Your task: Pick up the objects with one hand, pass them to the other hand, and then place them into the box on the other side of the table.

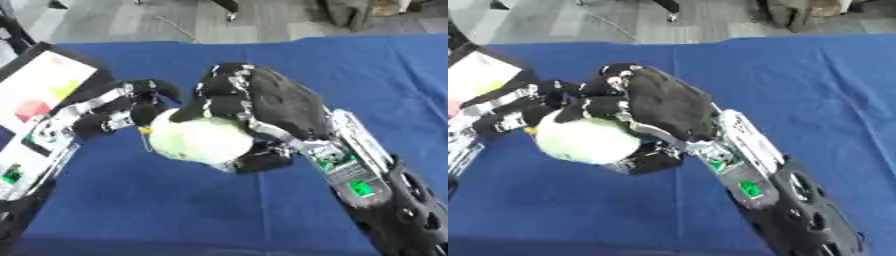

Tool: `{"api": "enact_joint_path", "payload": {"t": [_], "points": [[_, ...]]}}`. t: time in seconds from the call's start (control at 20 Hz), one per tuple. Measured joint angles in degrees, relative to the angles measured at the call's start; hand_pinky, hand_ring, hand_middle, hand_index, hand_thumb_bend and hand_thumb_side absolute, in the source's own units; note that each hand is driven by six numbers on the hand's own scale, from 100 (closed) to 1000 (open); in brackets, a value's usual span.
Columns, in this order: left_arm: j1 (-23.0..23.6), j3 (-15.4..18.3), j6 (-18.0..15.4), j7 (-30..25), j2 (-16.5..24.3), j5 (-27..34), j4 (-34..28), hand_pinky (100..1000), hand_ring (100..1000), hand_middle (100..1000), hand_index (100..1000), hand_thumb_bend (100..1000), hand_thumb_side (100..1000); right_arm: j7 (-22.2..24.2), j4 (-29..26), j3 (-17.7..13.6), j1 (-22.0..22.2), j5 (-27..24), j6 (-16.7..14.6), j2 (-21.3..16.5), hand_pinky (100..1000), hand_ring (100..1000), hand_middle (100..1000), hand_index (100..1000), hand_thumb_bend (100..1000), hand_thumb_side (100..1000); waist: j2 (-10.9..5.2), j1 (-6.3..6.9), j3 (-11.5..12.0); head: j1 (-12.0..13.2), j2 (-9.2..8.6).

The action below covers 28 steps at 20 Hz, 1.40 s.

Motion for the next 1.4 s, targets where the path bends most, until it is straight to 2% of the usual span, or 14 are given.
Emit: {"api": "enact_joint_path", "payload": {"t": [0.05,0.35,0.7,0.85,1.1,1.4], "points": [[0.0,-0.5,0.2,-0.5,0.3,-0.1,-0.2,672,672,767,870,671,743,-0.2,0.5,0.1,0.0,1.2,-0.4,0.0,618,448,315,398,100,100,0.0,0.06,0.0,-0.1,0.0],[-0.2,-1.9,0.8,-2.2,1.3,-0.5,-2.1,678,685,764,865,686,730,-1.8,3.9,0.8,-0.4,8.5,-2.0,0.1,619,451,333,411,100,100,0.0,0.22,-0.1,-0.4,0.0],[-0.2,-2.2,0.8,-2.4,1.3,0.3,-3.3,688,699,778,870,682,736,-3.1,6.8,1.9,-0.4,15.0,-2.2,0.6,619,454,344,419,100,100,0.0,0.21,0.0,-0.7,0.0],[0.0,-2.2,1.0,-1.9,1.3,1.1,-3.2,688,699,779,869,695,753,-3.5,7.6,2.1,-0.4,16.3,-2.6,0.9,619,439,345,419,100,100,0.0,0.18,0.1,-0.9,0.0],[0.0,-2.1,0.7,-1.0,1.3,4.0,-3.3,703,710,787,878,722,731,-4.0,8.9,2.5,0.1,17.4,-3.2,1.1,617,438,344,418,100,100,0.0,0.16,0.0,-0.9,0.0],[-0.2,-2.2,-0.4,-3.2,1.5,2.9,-3.7,726,720,783,876,722,701,-5.5,9.0,2.3,0.1,19.3,-1.6,1.3,609,430,336,411,100,100,0.0,0.18,0.0,-0.8,0.0]]}}
